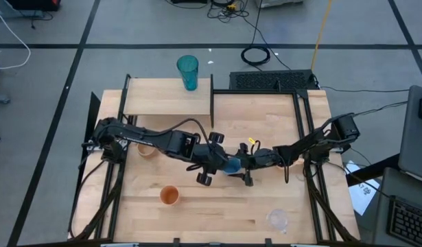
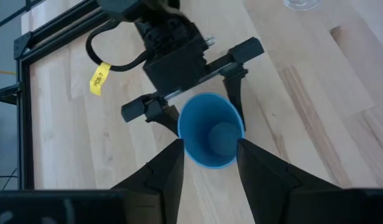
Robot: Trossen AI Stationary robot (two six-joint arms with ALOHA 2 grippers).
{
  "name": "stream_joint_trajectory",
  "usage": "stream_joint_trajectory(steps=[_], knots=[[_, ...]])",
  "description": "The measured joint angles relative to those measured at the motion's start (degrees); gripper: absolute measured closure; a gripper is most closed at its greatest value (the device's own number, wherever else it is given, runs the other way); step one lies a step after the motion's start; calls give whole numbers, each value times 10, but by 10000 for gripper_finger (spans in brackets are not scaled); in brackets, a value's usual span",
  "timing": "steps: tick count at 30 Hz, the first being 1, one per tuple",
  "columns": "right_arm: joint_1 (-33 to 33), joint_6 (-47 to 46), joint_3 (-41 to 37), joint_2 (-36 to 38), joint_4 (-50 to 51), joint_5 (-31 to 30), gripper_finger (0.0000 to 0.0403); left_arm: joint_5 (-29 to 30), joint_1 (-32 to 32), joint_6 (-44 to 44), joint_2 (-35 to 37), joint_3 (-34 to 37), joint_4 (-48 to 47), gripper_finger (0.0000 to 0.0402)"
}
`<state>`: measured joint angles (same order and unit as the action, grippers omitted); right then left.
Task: Stack small to large cups/mugs on shelf
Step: Put the blue cup on the shelf
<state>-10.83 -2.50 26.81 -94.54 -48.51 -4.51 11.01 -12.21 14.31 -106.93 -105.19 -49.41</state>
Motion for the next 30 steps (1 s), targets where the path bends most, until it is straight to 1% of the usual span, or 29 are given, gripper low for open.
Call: stream_joint_trajectory(steps=[3, 7, 15, 18, 22, 25, 27, 30], knots=[[0, 0, 0, 1, -2, 0, 101, 15, -6, 0, 0, 0, 0, 252], [0, 0, 0, 19, 0, 1, 100, 21, -13, 2, 0, 0, 0, 252], [0, 0, 0, 109, 38, 2, 99, -2, -16, -2, 2, 0, 0, 248], [0, 1, 0, 144, 77, 2, 99, -3, -16, 9, 2, 0, 3, 226], [6, 0, 0, 190, 120, 3, 99, -5, -16, 22, 2, 0, 29, 177], [11, -1, 0, 221, 153, 3, 99, -22, -16, 40, 2, 0, 38, 144], [16, -12, 0, 240, 167, 3, 99, -25, -13, 48, -1, 0, 43, 134], [26, -25, 0, 265, 191, 19, 99, -24, -6, 57, -3, 0, 55, 132]])
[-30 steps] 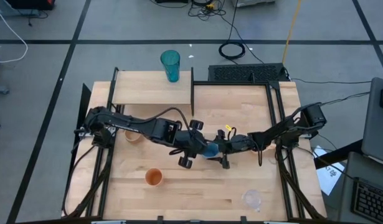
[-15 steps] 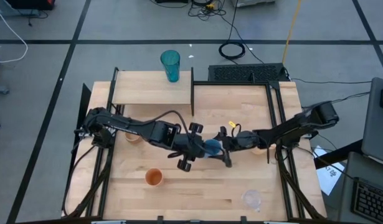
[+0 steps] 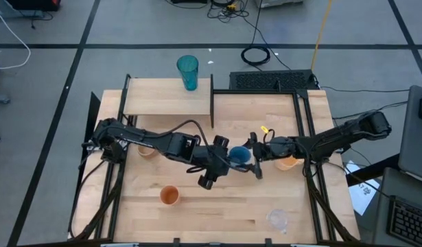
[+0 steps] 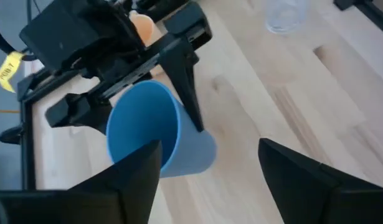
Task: Stack small to large cups/mugs on shelf
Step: Put the blue cup on the shelf
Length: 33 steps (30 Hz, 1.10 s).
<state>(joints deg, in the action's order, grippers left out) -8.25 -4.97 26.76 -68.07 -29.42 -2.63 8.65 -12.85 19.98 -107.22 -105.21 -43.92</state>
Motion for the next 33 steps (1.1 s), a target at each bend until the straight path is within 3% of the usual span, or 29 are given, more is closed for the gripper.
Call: stream_joint_trajectory(steps=[6, 12, 25, 33], knots=[[19, -25, 0, 25, 30, 41, 99, -1, 7, 44, 0, 0, 53, 165], [23, -24, 0, 28, 49, 44, 99, -51, 38, 42, -7, 0, 57, 193], [23, -19, 0, 28, 49, 44, 99, -134, 71, 35, -29, 0, 42, 171], [23, -16, 0, 28, 43, 44, 99, -127, 76, 60, -52, 0, 37, 221]])
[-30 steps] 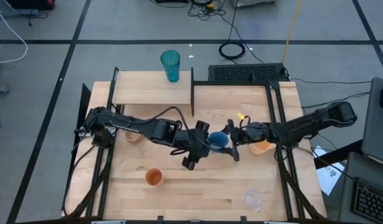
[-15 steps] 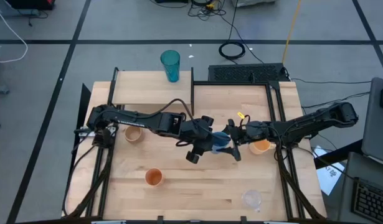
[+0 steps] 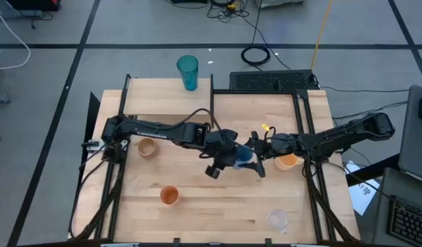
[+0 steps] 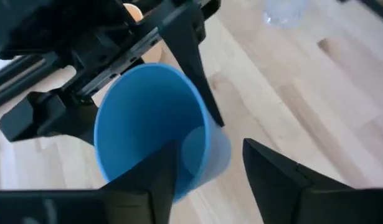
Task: Stack small to large cups/mugs on shelf
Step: Put the blue cup on the shelf
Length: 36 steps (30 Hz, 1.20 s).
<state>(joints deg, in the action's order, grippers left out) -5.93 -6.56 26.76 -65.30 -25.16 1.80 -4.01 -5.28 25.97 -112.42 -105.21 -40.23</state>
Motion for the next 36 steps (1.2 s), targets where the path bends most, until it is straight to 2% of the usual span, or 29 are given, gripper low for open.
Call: stream_joint_trajectory(steps=[6, 14, 18, 22, 24, 29, 36], knots=[[0, 2, 0, 0, 2, 0, 99, 18, 0, 35, -9, 0, 5, 281], [0, 15, 0, 0, -4, 0, 99, 15, -1, 50, -1, 0, -4, 390], [0, 10, 1, 1, -8, 0, 79, 15, -1, 49, 0, 0, -9, 387], [0, 10, 1, 0, 0, -2, 23, 13, -1, 40, 1, 0, -13, 395], [0, 11, 1, 0, -1, -3, 10, 13, 0, 33, 2, 0, -13, 395], [2, 19, 1, 13, 10, -16, 7, 16, -1, 17, 9, 0, -17, 397], [3, 45, 1, 67, 60, -21, 4, 32, -4, -1, 57, 0, -43, 398]])
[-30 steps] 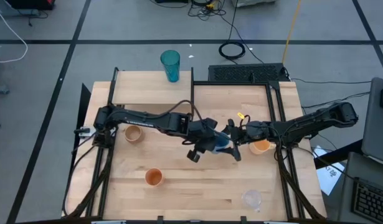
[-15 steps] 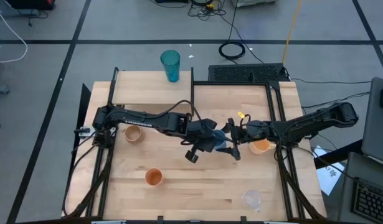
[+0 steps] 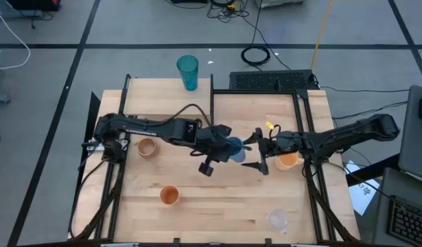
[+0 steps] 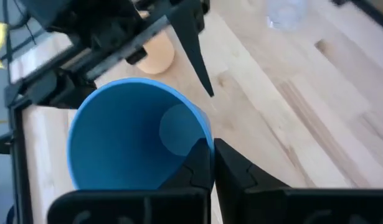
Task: Stack small to large cups/mugs on shelf
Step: Put the blue cup on the shelf
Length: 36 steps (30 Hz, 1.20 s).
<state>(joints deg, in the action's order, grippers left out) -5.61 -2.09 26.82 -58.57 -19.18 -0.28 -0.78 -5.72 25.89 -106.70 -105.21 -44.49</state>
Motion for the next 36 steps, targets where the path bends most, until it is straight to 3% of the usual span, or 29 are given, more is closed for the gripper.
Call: stream_joint_trajectory(steps=[6, 18, 28, 36], knots=[[0, 27, -1, 42, 54, -15, 7, 28, -4, -12, 47, 0, -6, 398], [-1, 60, 0, 50, 77, -15, 7, 106, -3, -71, 146, 0, -53, 399], [-1, 63, 0, 50, 77, -15, 7, 203, 7, -168, 216, 0, -166, 399], [-1, 63, 0, 50, 77, -15, 7, 221, 34, -208, 254, 0, -233, 399]])
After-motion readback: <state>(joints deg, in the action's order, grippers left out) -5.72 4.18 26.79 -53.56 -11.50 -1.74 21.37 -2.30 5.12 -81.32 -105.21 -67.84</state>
